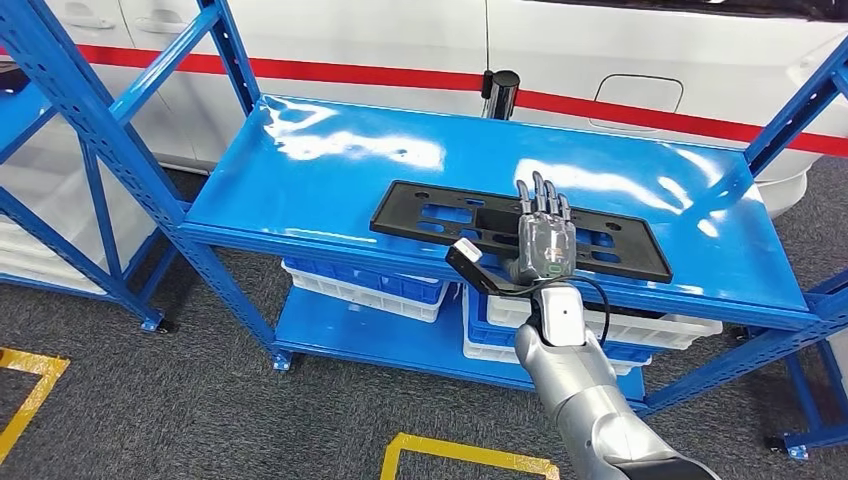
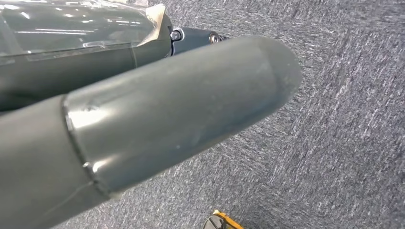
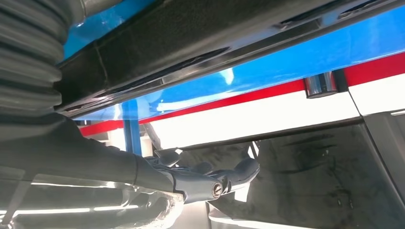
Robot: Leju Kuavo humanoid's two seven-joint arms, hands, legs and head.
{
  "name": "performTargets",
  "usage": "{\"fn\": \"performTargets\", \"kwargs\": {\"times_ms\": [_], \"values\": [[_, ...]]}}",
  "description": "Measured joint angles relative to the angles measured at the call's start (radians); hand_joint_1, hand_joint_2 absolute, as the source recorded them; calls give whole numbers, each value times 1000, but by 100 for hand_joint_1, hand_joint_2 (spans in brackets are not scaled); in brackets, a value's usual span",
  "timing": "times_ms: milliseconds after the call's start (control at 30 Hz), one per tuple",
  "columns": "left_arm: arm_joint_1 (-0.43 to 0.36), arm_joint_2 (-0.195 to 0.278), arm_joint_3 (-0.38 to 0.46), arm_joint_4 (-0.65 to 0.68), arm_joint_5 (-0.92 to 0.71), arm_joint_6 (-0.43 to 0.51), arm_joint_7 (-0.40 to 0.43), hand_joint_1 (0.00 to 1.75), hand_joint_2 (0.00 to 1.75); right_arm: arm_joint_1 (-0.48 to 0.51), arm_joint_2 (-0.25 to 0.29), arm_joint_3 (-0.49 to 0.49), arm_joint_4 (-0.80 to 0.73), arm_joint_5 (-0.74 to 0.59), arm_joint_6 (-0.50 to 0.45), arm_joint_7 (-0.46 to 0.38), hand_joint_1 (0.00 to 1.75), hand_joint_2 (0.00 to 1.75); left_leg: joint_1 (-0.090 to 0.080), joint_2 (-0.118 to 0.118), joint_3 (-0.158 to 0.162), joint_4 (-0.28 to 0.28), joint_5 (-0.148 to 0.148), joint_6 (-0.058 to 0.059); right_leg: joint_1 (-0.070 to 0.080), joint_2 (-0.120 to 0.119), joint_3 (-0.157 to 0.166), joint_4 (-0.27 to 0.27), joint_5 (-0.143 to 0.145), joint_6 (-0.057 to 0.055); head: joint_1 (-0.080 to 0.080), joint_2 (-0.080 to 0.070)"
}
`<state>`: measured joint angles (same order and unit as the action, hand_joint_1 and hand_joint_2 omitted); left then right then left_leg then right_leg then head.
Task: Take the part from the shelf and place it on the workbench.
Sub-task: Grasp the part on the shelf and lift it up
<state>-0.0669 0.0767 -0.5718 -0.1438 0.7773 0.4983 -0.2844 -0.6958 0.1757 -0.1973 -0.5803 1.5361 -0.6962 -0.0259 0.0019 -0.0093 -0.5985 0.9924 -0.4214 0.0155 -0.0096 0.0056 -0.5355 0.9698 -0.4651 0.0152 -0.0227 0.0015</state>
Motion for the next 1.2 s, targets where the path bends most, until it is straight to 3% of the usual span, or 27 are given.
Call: {"fn": "performTargets", "kwargs": {"times_ms": [100, 367, 500, 867, 1000, 1200], "values": [[0, 0, -7, 0, -4, -2, -2, 0, 0, 2, -4, 0, -1, -6, 0, -2, 0, 175, -1, 0, 0, 0, 0, 3, -2, 0, 0, 0, 0, 9, 0, 0], [-1, 0, -19, 0, -4, 0, -6, 0, 0, 8, -11, -2, -8, -6, 0, -7, 1, 175, 1, 0, 2, 0, 1, 3, -2, 0, 0, 0, 0, 10, 0, 0], [-1, 0, -25, 0, -5, 2, -6, 0, 0, 8, -12, -2, -6, 10, 0, 5, 143, 175, 2, 0, 2, 0, 1, 3, -2, 0, 0, 0, 0, 10, 0, 0], [-2, 0, -39, 0, -7, 1, -5, 0, 0, 8, -18, -2, 5, 13, 0, 14, 143, 175, 2, 0, 2, 0, 1, 3, -2, 0, 0, 0, -1, 10, 0, 0], [-2, 0, -40, 0, -7, 1, -5, 0, 0, 8, -19, -2, 6, 14, 0, 15, 175, 175, 2, 0, 2, 0, 1, 3, -2, 0, 0, 0, -1, 10, 0, 0], [-2, 0, -48, 0, -16, 2, 3, 0, 0, 8, -25, 33, 7, 17, 0, 43, 175, 175, 2, 0, 2, 0, 1, 3, -2, 0, 0, 0, -1, 10, 0, 0]]}}
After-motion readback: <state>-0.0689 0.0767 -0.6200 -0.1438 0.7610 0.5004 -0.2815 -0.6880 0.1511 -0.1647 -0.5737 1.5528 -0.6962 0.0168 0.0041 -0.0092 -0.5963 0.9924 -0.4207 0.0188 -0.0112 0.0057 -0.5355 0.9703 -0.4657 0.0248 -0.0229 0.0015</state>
